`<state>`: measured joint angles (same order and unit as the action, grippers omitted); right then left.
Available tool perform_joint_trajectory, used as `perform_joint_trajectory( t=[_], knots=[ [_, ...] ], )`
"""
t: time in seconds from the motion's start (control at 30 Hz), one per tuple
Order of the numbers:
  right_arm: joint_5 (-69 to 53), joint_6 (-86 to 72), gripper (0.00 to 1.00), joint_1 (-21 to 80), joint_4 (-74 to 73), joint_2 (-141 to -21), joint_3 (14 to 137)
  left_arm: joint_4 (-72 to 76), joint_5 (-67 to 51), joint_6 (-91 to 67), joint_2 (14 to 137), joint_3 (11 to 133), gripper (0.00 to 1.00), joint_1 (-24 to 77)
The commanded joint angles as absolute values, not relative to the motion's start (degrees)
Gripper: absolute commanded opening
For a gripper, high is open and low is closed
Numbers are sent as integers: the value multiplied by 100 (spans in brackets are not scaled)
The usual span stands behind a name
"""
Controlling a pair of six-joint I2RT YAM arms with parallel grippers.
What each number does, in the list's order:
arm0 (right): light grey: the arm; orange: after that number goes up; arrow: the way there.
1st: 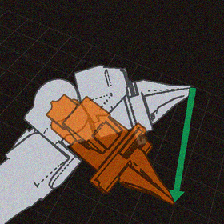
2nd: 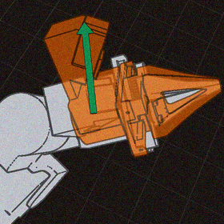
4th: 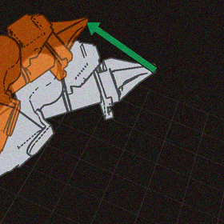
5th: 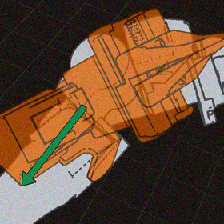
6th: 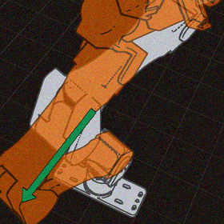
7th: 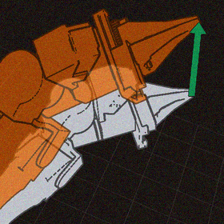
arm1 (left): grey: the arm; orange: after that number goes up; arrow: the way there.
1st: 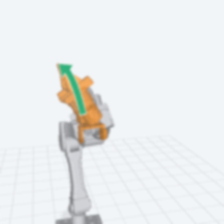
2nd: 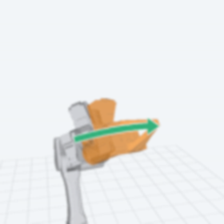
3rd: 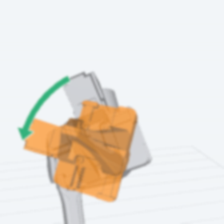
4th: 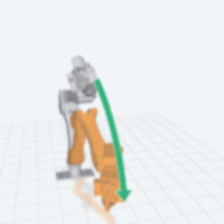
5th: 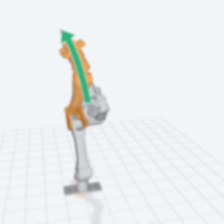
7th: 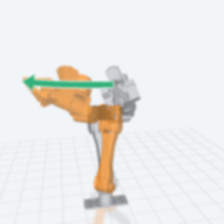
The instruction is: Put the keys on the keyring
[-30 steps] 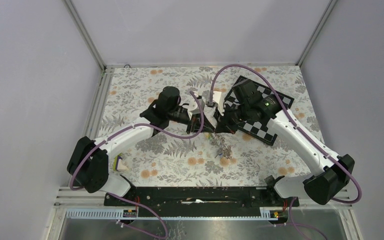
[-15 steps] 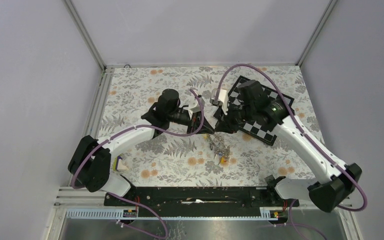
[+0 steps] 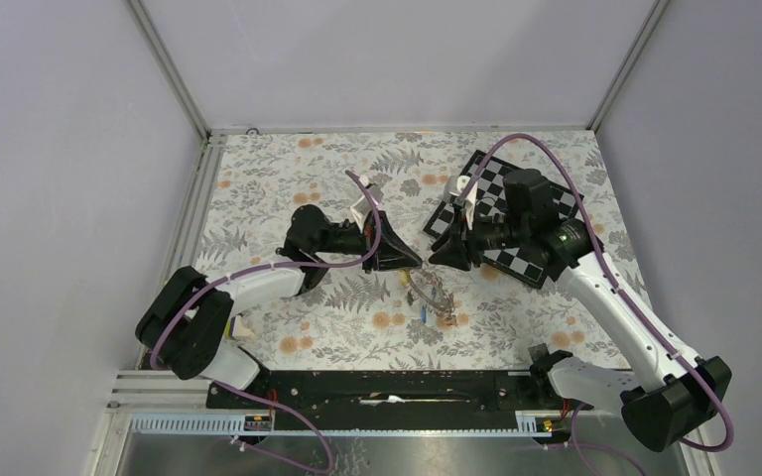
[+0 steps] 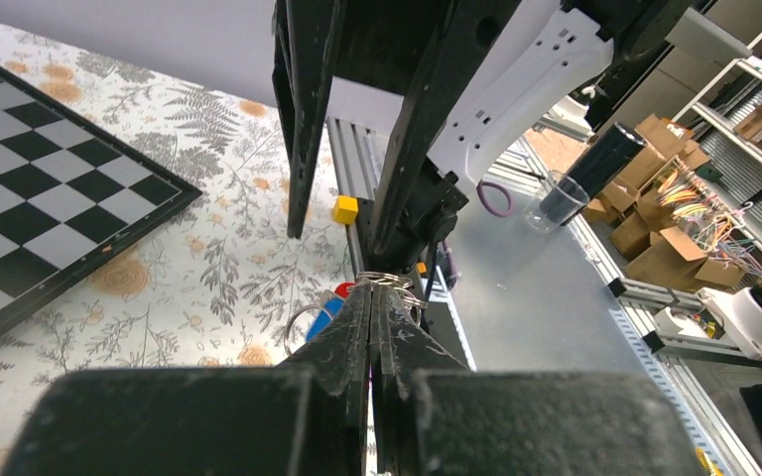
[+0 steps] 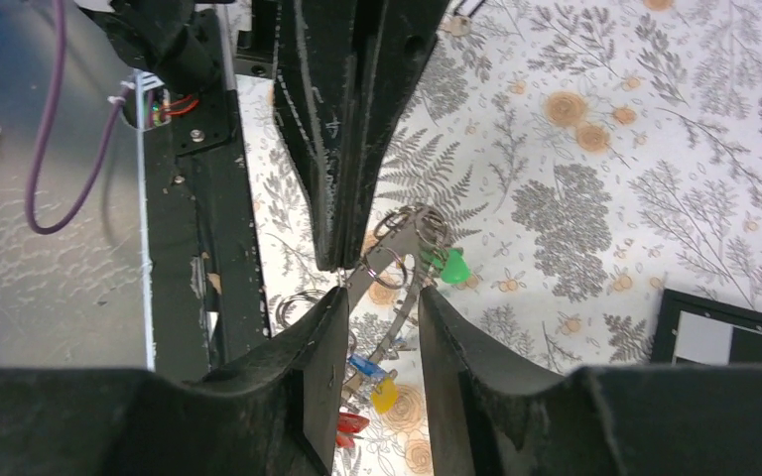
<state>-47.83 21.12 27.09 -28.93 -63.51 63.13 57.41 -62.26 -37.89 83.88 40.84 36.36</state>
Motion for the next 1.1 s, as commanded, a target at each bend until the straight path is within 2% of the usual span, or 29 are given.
perform_joint_trajectory(
  t=[0.0,0.77,1.07],
  knots=[
    [-5335,2092,39,2659,-2579,-6258,6274,7113,-5959,-4522,8435,4088,0,3611],
    [-5795,2198,39,2664,-2332,-6523,6007,7154,-5967,-4623,8451,4114,0,3612],
    [-5940,2145,20,2672,-2325,-6594,6108,7146,-5997,-4606,8503,4115,0,3612]
  ],
)
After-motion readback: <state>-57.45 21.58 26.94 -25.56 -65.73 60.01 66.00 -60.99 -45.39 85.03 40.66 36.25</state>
